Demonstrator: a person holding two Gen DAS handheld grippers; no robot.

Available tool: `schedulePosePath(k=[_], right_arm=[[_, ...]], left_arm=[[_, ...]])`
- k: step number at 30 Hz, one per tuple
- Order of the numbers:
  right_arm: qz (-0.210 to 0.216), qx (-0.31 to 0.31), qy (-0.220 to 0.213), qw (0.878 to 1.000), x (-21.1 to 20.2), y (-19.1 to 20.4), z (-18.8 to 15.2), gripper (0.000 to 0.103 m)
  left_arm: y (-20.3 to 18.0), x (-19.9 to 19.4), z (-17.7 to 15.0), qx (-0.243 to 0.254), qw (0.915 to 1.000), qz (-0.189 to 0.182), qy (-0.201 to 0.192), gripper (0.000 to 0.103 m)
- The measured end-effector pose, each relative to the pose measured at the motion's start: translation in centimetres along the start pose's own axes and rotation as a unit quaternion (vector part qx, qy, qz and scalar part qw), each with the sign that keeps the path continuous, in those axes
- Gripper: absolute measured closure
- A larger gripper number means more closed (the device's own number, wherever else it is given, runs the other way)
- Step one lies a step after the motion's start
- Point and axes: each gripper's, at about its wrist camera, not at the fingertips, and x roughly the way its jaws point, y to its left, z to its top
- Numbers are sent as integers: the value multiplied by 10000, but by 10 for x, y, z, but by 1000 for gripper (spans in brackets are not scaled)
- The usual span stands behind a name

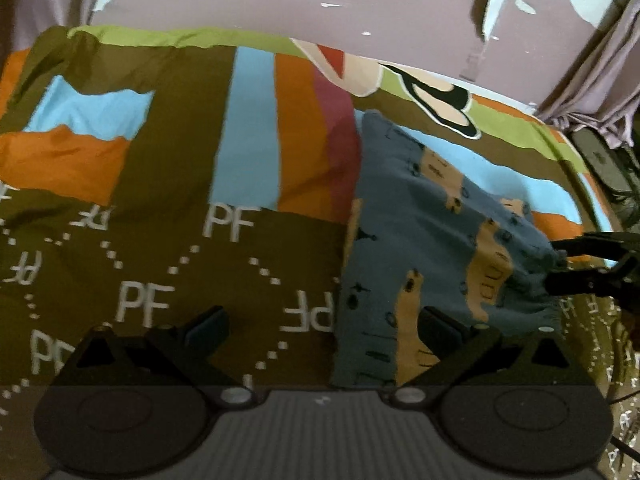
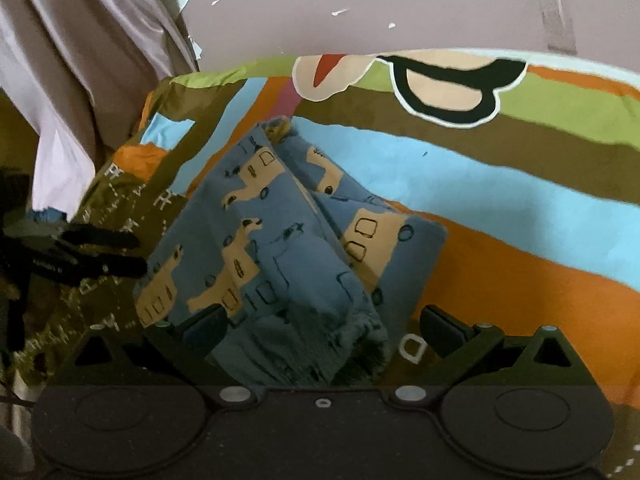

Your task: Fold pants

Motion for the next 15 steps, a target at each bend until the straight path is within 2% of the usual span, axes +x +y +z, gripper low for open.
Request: schedulePosePath(k=[7, 11, 15], right_arm=[[142, 379, 37, 9992, 7, -17, 3, 1], [126, 553, -36, 9984, 7, -30, 6, 1], [288, 617, -16, 9977, 13, -41, 11, 0]], left_arm=[[-13, 3, 0, 301, 9983, -486, -57, 0], [-12, 7, 2, 193, 9984, -539, -13, 0], [-6, 15, 4, -32, 9984, -556, 95, 0]])
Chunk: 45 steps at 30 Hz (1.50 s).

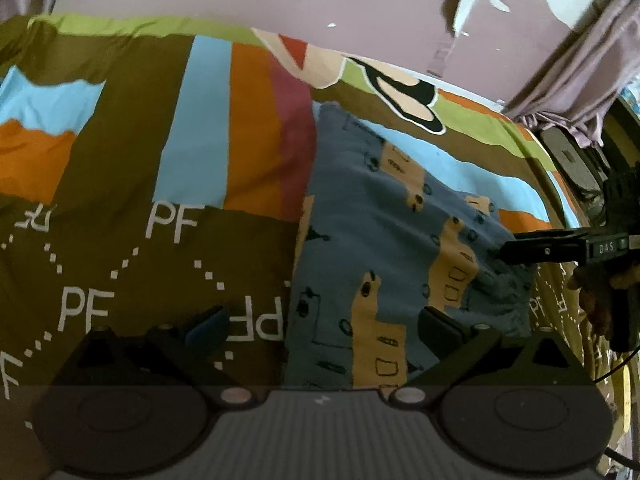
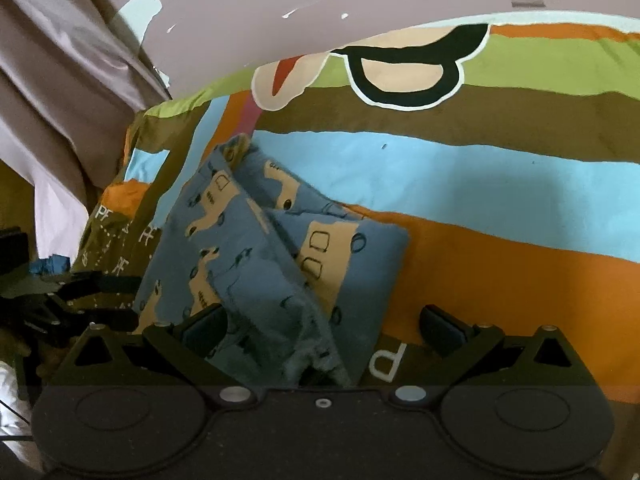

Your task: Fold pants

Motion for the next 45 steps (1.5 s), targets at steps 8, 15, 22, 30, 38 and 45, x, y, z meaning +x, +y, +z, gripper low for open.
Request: schedulePosePath(k=[8, 15, 22, 30, 38, 45], right_arm=[[162, -351, 107, 9992, 4, 5, 2, 1], [505, -251, 139, 9983, 3, -1, 10, 19], [722, 296, 157, 9968, -1, -25, 11, 39], [593, -125, 230, 9979, 0, -19, 17, 34], [216, -505, 206, 9983, 1, -4, 11, 46], [-36, -516, 206, 9984, 0, 14, 5, 73]], left_arm=[[-3, 2, 2, 62, 9998, -183, 16, 0], [7, 1, 3, -136, 9992, -367, -49, 9], [10, -1, 5, -99, 9986, -514, -100, 22], [8, 2, 5, 75, 9985, -538, -65, 28], [4, 4, 6, 238, 9993, -272, 44, 45], [-5, 2, 4, 330, 9991, -180, 182, 63]])
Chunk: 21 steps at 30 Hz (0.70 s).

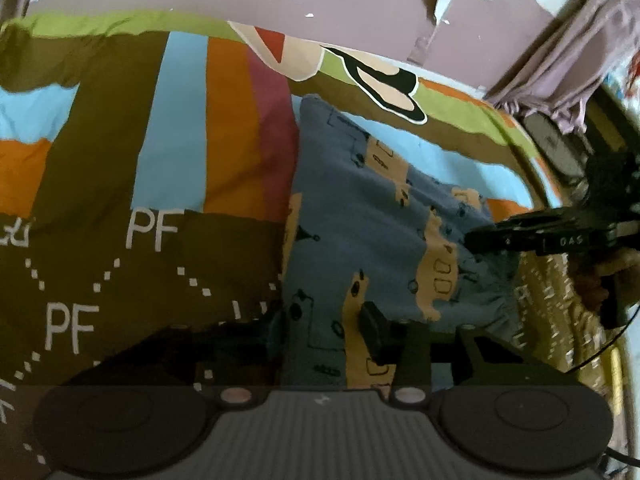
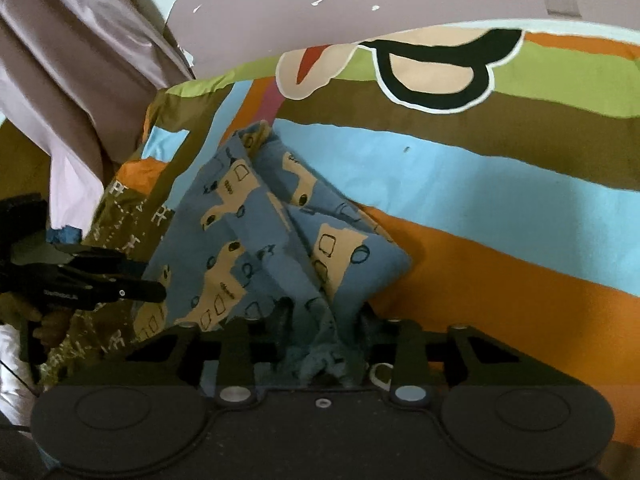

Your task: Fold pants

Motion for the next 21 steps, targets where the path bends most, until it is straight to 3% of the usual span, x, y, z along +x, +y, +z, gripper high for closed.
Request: schedulePosePath(k=[8, 15, 21], right_arm=[[-873, -513, -17, 9949, 2, 36, -2, 79], [-1628, -1789, -104, 9702, 3, 78, -13, 82], [-1889, -2140, -209, 9582, -1, 92, -18, 82]], left_arm=[[-19, -2, 5, 141, 9987, 487, 96, 77], [-38, -5, 6, 510, 9952, 832, 49, 84], [-44, -8, 6, 637, 9940, 890, 18, 86]])
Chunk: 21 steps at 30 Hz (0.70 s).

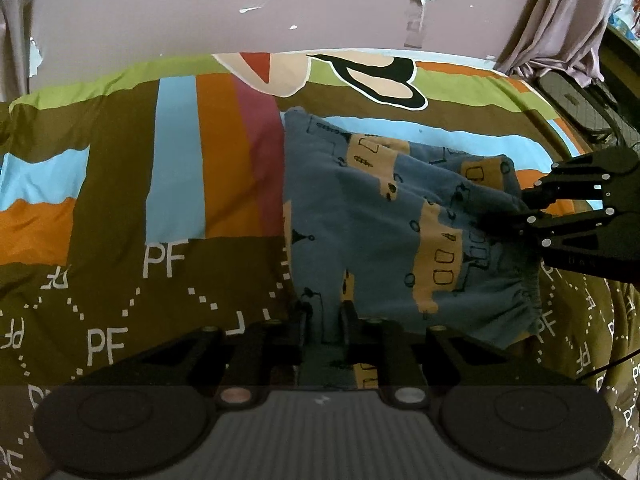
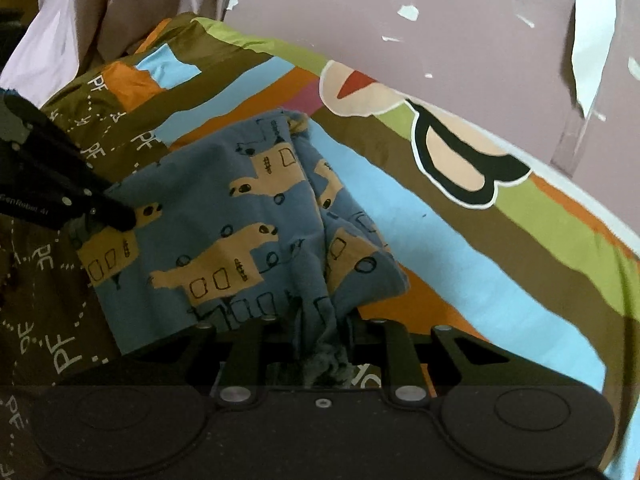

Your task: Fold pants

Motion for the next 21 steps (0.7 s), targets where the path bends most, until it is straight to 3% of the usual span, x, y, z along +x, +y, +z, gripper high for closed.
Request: schedulePosePath(k=[21], right_arm=[[-341, -372, -351, 9981, -24, 12, -2, 83]], left_arm=[[3, -11, -4, -103, 9998, -167, -88, 86]])
